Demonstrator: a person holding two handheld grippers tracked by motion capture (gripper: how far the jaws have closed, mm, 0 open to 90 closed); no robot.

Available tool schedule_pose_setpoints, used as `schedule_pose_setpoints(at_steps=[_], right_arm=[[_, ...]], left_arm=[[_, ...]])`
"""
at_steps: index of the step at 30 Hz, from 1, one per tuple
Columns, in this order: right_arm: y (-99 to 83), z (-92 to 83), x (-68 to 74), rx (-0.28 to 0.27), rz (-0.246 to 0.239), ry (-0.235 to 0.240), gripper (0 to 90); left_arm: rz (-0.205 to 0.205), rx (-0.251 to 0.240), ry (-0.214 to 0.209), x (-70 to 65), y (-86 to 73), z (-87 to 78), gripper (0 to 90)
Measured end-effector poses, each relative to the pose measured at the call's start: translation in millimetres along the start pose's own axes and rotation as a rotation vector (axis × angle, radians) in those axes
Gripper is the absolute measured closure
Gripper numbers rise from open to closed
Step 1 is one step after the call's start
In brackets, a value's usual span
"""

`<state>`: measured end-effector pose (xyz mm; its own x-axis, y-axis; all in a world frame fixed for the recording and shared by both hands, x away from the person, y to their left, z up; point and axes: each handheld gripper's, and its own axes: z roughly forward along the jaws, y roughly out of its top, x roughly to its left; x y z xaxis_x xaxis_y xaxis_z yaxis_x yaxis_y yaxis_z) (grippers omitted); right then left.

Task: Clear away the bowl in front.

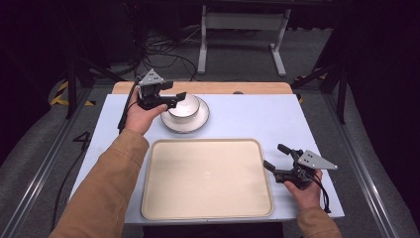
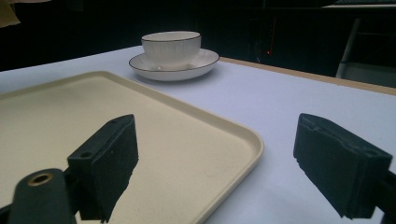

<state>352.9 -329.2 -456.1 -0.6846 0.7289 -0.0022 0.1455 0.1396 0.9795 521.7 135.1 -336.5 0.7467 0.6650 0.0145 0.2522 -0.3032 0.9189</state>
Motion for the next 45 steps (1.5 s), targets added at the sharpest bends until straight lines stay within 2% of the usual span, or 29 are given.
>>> schedule_pose_setpoints(at_steps=[1, 2, 5, 7, 10, 14, 18, 20, 22, 29, 35, 45], right_arm=[[0.0, 0.0, 0.0, 0.000, 0.000, 0.000, 14.7], [0.0, 0.0, 0.1, 0.000, -0.001, 0.000, 14.7], [0.0, 0.0, 0.2, 0.002, 0.000, 0.000, 14.7], [0.0, 0.1, 0.3, 0.001, -0.001, 0.000, 14.7], [0.0, 0.2, 0.5, 0.003, -0.001, 0.001, 14.7], [0.1, 0.3, 0.6, 0.005, -0.003, 0.002, 14.7], [0.1, 0.3, 0.5, 0.005, -0.002, 0.001, 14.7], [0.1, 0.3, 0.6, 0.003, -0.004, 0.001, 14.7], [0.1, 0.4, 0.7, 0.004, -0.003, 0.001, 14.7], [0.0, 0.3, 0.2, 0.003, 0.000, 0.001, 14.7], [0.0, 0.2, 0.2, 0.002, 0.000, 0.002, 14.7], [0.1, 0.4, 0.2, 0.003, 0.000, 0.001, 14.9]], left_arm=[[0.017, 0.022, -0.005, -0.5, 0.6, 1.5, 32.6], [0.017, 0.022, -0.005, -0.5, 0.6, 1.5, 33.0], [0.087, 0.086, -0.022, 0.5, 2.0, 7.9, 34.4], [0.091, 0.102, -0.026, 2.0, 1.1, 9.8, 37.5], [0.084, 0.149, -0.067, 5.3, 0.2, 14.2, 41.4], [0.136, 0.223, -0.089, 6.4, -1.2, 21.4, 43.2], [0.148, 0.269, -0.105, 6.7, -2.3, 27.4, 43.1], [0.171, 0.320, -0.113, 7.7, -1.7, 31.7, 43.7], [0.185, 0.351, -0.120, 7.4, -2.4, 36.2, 43.8], [0.211, 0.397, -0.125, 4.4, -3.9, 49.2, 43.4], [0.233, 0.434, -0.128, 1.8, -7.0, 58.0, 47.4], [0.255, 0.490, -0.143, 0.5, -12.2, 64.6, 51.2]])
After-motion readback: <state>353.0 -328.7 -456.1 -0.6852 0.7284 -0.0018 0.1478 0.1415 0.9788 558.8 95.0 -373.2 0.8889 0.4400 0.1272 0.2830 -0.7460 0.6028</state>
